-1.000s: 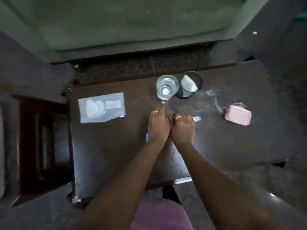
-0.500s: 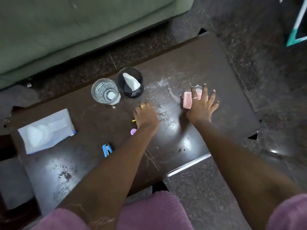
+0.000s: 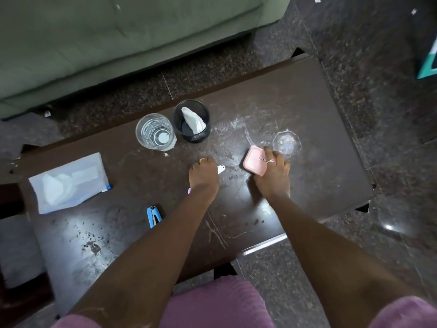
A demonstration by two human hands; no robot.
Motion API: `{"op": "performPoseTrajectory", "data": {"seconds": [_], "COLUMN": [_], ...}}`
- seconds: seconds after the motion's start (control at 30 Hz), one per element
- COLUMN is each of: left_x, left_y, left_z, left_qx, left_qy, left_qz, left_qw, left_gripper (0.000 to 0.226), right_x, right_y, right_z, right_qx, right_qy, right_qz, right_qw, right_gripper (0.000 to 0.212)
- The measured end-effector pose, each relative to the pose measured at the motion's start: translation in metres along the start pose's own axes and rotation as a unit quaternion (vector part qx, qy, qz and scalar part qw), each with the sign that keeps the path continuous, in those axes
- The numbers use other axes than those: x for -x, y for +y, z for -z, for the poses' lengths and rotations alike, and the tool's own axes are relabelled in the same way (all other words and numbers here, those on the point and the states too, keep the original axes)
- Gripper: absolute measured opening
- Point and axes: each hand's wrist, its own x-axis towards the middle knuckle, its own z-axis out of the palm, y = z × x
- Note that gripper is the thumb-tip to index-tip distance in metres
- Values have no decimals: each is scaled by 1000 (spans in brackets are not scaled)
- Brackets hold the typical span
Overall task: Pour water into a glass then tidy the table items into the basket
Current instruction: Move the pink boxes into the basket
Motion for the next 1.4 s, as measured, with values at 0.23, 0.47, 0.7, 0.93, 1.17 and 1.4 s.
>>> {"op": "performPoseTrajectory", "data": {"seconds": [0.23, 0.47, 0.7, 0.93, 1.17, 1.4], "left_x": [11, 47, 99, 166, 230, 251], "left_y": [-40, -125, -254, -398, -503, -545], "left_z": [13, 27, 33, 52, 69, 65], "left_qx": [116, 210, 324, 368, 419, 516], "left_qy": [59, 133, 195, 327, 442, 456], "left_qz": [-15, 2, 169, 334, 440, 486], "left_qw": [991, 969, 910, 804, 660, 538], "left_gripper": [27, 29, 29, 22, 26, 23], "right_x": [38, 81, 130, 190, 255, 290], "right_y": [-33, -114, -229, -386, -545, -637], "right_z": [-15, -41, -85, -132, -171, -209], "right_qx": [49, 8, -51, -127, -155, -68], "right_qy": [24, 52, 8, -78, -179, -232], "right_qz": [148, 256, 365, 452, 555, 633], "right_qw": [988, 965, 930, 879, 798, 735], "right_gripper": [71, 59, 70, 73, 68, 65]}}
